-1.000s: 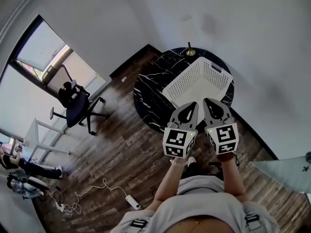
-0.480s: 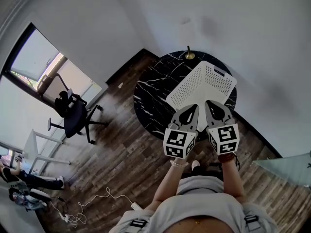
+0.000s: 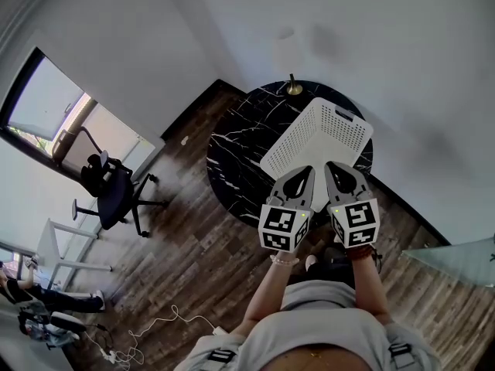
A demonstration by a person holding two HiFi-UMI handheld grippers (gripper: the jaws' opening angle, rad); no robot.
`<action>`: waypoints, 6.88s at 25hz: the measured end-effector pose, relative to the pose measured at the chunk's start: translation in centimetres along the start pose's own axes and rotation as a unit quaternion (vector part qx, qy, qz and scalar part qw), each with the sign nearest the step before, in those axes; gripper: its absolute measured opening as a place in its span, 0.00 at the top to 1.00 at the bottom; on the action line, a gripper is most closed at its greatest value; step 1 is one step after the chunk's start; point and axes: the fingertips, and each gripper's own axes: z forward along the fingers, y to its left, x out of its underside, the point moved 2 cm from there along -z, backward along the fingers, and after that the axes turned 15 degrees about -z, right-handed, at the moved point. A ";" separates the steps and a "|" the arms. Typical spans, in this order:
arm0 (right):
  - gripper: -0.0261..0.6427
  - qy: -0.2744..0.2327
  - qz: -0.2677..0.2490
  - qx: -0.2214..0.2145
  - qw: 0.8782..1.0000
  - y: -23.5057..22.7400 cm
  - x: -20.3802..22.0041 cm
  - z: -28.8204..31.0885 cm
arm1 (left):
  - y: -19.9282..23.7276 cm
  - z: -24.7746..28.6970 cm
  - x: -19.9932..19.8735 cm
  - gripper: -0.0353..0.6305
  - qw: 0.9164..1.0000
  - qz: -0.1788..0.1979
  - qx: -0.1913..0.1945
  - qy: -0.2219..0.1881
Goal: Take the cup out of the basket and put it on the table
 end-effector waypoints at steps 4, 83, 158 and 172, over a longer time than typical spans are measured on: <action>0.95 0.005 -0.002 -0.002 1.000 -1.0 0.3 1.1 | 0.5 1.3 -0.2 0.94 1.000 -0.003 -0.001 0.002; 0.95 0.052 0.038 -0.064 0.996 -12.9 6.2 19.2 | 14.6 19.1 10.8 0.94 0.945 -0.042 -0.087 0.313; 0.95 0.085 0.073 0.032 0.993 -18.0 9.5 15.7 | 18.8 21.0 20.5 0.87 0.866 -0.033 -0.060 0.495; 0.95 0.082 0.065 0.004 0.994 -16.5 9.0 16.3 | 18.3 20.4 20.0 0.89 0.883 -0.066 -0.058 0.460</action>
